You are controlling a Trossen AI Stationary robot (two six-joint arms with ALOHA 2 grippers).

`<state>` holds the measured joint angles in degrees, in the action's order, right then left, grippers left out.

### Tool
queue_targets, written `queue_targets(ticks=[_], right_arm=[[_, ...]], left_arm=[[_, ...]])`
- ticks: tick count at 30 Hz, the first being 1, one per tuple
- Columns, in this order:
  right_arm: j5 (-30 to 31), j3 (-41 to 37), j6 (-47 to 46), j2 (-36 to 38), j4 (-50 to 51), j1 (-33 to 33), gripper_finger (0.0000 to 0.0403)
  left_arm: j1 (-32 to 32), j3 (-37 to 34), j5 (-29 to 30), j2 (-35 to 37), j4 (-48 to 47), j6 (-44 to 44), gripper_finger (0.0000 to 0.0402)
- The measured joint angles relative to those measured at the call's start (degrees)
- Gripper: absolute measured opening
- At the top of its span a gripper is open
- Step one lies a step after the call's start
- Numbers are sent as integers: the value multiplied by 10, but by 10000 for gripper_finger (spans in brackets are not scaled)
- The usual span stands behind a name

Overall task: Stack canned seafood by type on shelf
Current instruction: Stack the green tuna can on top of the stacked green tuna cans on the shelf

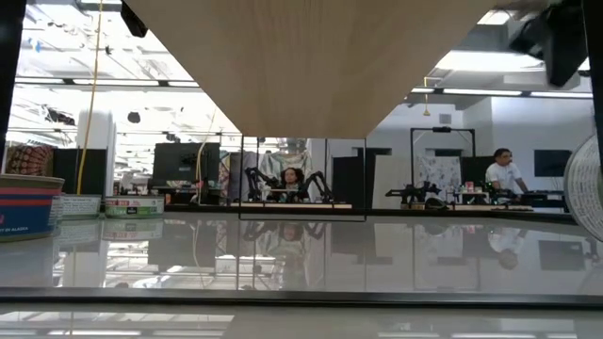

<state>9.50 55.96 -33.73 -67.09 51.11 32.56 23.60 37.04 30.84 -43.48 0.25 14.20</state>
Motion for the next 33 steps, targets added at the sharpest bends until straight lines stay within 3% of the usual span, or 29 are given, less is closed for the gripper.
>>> queue_targets(ticks=[4,8,14,24,33], right_arm=[[9,0,-41,-12,-29,35,312],[9,0,-90,-62,-4,71,345],[8,13,-146,-126,41,121,334],[24,28,-215,-147,46,171,308],[26,28,-202,-207,48,174,305]], left_arm=[[0,0,2,0,0,0,316],[0,0,11,0,1,2,316],[0,0,21,0,1,4,316],[0,0,31,0,1,15,316],[0,0,31,0,1,15,316]])
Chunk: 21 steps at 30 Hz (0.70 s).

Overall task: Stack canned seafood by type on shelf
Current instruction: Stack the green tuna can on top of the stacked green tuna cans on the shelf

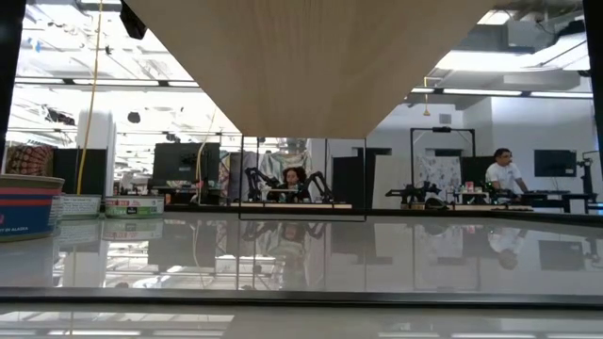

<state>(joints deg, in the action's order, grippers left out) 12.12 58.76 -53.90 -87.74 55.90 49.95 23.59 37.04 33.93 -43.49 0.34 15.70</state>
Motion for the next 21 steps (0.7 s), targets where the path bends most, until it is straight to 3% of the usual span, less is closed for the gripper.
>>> queue_targets(ticks=[7,13,18,21], right_arm=[[4,0,17,-40,5,10,264],[29,1,29,-61,7,20,162],[82,1,31,-59,18,29,163],[107,20,14,-48,99,33,163]], left_arm=[[0,0,-3,0,-12,8,316],[0,0,-10,0,-6,22,316],[0,0,-11,0,4,16,316],[0,0,-11,0,4,5,316]])
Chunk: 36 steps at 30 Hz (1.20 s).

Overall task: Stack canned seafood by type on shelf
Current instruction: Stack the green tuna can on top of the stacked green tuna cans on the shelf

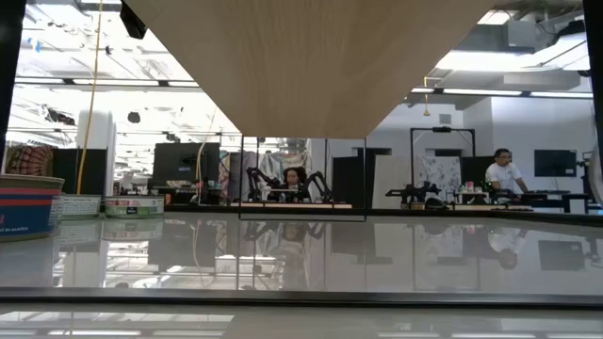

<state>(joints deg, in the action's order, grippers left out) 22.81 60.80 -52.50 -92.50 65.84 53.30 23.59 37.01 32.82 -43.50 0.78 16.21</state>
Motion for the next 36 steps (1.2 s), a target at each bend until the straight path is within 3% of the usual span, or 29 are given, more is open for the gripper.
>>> queue_targets(ticks=[8,14,18,22,29,36], right_arm=[[177,130,8,11,241,-5,163],[318,212,144,8,231,-25,163],[394,233,265,6,160,-28,163],[465,233,450,5,24,-32,175],[469,233,732,4,-222,-58,171],[452,233,856,-38,-319,-87,184]], left_arm=[[0,0,0,0,0,-5,316],[0,0,0,0,0,-3,316],[0,0,0,0,0,16,316],[0,0,0,0,2,27,316],[0,0,15,0,7,42,316],[0,0,18,0,25,41,316]])
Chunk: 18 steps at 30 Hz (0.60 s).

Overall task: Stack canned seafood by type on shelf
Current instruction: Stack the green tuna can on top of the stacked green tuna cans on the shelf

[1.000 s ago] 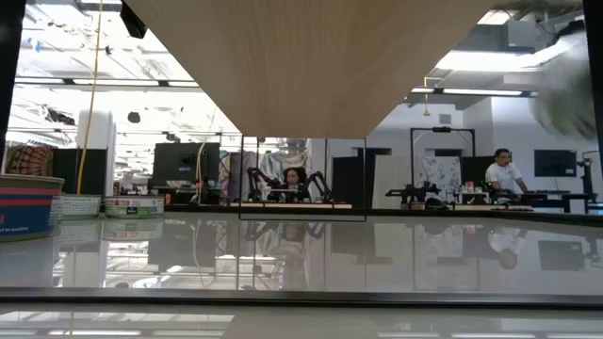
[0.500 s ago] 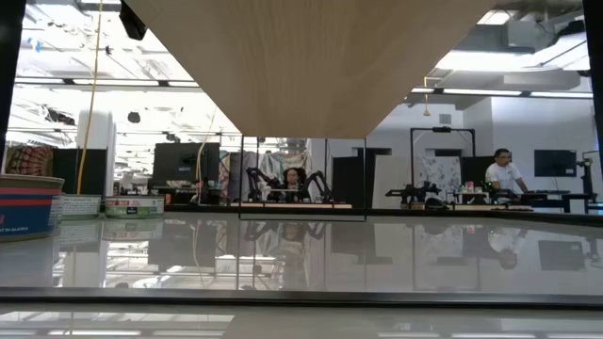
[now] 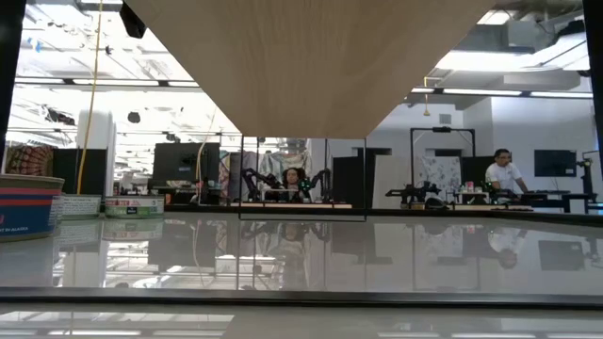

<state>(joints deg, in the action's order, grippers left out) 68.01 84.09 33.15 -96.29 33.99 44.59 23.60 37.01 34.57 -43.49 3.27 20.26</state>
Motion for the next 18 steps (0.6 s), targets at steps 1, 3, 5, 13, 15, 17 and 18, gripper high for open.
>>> queue_targets(ticks=[1,3,5,13,15,17,18], right_arm=[[0,0,9,-7,-8,-3,185],[-1,0,24,-20,-16,-8,184],[-5,0,31,-29,-18,-12,179],[-4,0,33,-44,-15,-17,185],[-1,0,33,-44,-15,-20,192],[-1,0,33,-44,-13,-25,194],[0,0,33,-44,-11,-28,194]], left_arm=[[0,0,-1,0,0,0,316],[0,0,-6,0,2,-1,316],[0,0,-10,0,2,-2,316],[0,0,-21,0,2,-3,316],[0,0,-22,0,2,-3,316],[0,0,-24,0,3,-3,316],[0,0,-28,0,3,-3,316]])
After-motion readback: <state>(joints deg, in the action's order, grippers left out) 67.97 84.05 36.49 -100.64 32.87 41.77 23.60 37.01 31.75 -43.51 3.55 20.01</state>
